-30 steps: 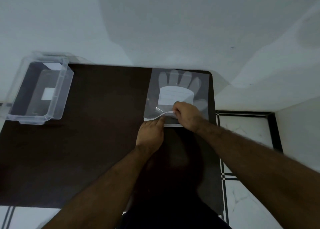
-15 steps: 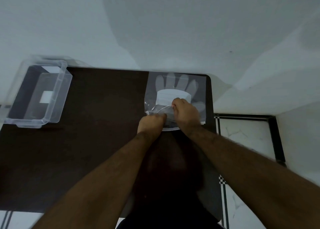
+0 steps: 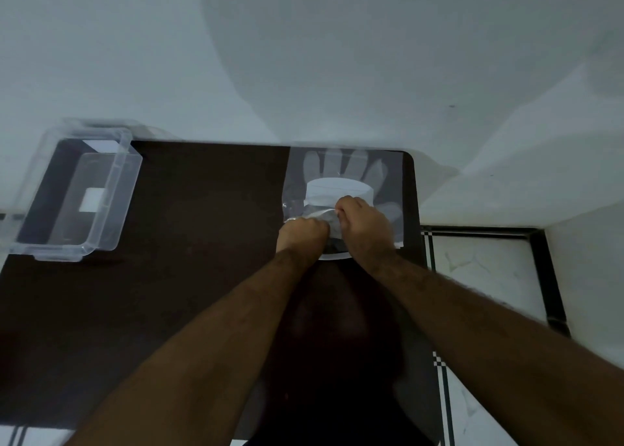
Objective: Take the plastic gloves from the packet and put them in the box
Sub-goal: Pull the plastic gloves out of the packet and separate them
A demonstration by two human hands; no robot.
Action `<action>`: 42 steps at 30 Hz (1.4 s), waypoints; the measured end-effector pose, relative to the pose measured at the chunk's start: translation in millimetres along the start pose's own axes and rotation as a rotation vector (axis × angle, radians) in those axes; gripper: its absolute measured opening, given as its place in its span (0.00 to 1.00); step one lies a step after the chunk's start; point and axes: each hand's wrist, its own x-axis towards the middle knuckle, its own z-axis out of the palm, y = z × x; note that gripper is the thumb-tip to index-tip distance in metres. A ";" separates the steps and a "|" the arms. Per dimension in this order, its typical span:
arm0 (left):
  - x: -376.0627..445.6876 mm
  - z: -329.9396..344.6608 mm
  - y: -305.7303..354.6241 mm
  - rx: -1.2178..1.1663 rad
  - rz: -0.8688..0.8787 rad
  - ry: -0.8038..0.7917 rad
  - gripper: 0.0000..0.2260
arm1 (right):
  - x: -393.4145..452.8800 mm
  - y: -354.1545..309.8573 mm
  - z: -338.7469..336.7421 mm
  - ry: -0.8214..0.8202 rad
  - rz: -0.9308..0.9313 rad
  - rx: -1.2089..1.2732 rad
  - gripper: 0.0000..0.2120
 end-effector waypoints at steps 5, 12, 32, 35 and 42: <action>6.1 6.5 -3.1 -0.012 0.050 0.062 0.07 | 1.5 4.7 0.3 0.005 0.013 0.046 0.12; 4.0 11.2 -14.9 -0.041 0.121 0.105 0.11 | 12.4 4.9 -8.3 -0.124 0.094 0.179 0.13; -62.3 28.1 -14.8 -0.087 0.241 0.216 0.15 | 74.8 24.9 5.6 -0.652 0.076 -0.329 0.21; -80.9 37.9 -9.0 -0.138 0.239 0.263 0.18 | 73.8 27.2 8.6 -0.684 0.102 -0.312 0.24; -143.8 56.0 5.3 -0.202 0.196 0.264 0.18 | 71.4 36.0 11.4 -0.697 0.056 -0.350 0.27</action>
